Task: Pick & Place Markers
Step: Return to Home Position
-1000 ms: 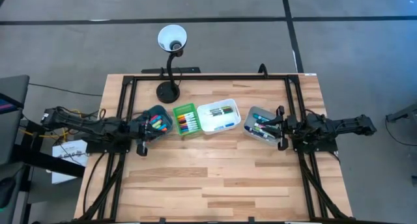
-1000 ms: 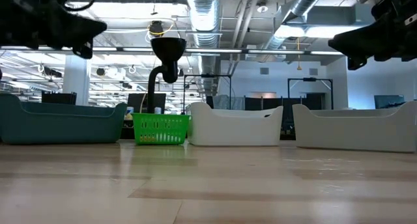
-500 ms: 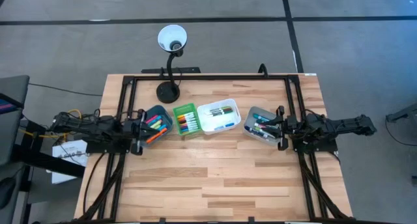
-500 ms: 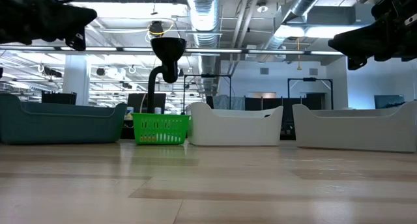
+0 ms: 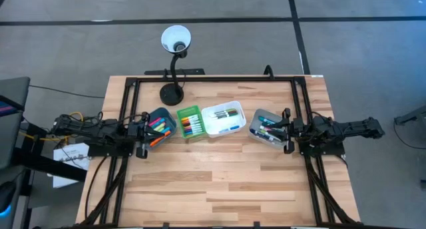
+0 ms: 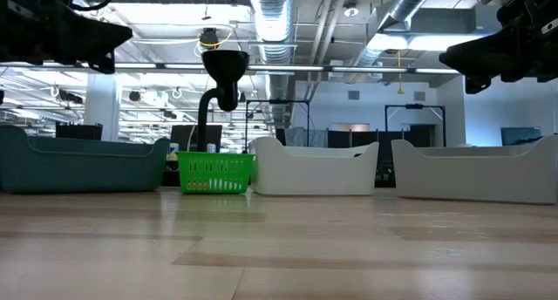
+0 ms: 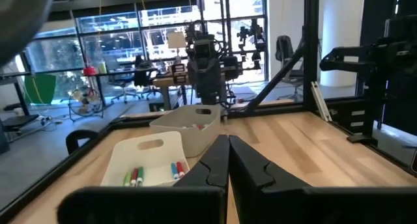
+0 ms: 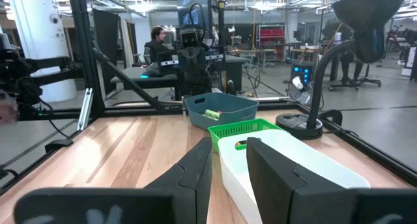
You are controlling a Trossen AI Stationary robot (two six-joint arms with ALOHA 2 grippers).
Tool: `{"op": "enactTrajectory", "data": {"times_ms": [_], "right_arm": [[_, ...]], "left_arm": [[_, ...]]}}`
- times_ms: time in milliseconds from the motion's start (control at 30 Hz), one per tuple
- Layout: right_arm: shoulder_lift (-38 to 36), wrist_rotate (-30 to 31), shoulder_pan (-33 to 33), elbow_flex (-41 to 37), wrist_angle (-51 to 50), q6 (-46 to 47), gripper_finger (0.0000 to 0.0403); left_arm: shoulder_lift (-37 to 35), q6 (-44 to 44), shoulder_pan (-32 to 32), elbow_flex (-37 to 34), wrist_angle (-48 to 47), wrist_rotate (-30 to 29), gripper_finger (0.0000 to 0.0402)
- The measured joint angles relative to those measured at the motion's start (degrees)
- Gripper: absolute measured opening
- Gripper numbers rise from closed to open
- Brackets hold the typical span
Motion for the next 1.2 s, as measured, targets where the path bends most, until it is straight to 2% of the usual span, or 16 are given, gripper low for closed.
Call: {"op": "enactTrajectory", "data": {"times_ms": [1200], "right_arm": [[0.0, 0.0, 0.0, 0.0, 0.0, 0.0, 0.0086]], "left_arm": [[0.0, -0.2, 0.0, 0.0, 0.9, 0.0, 0.0006]]}}
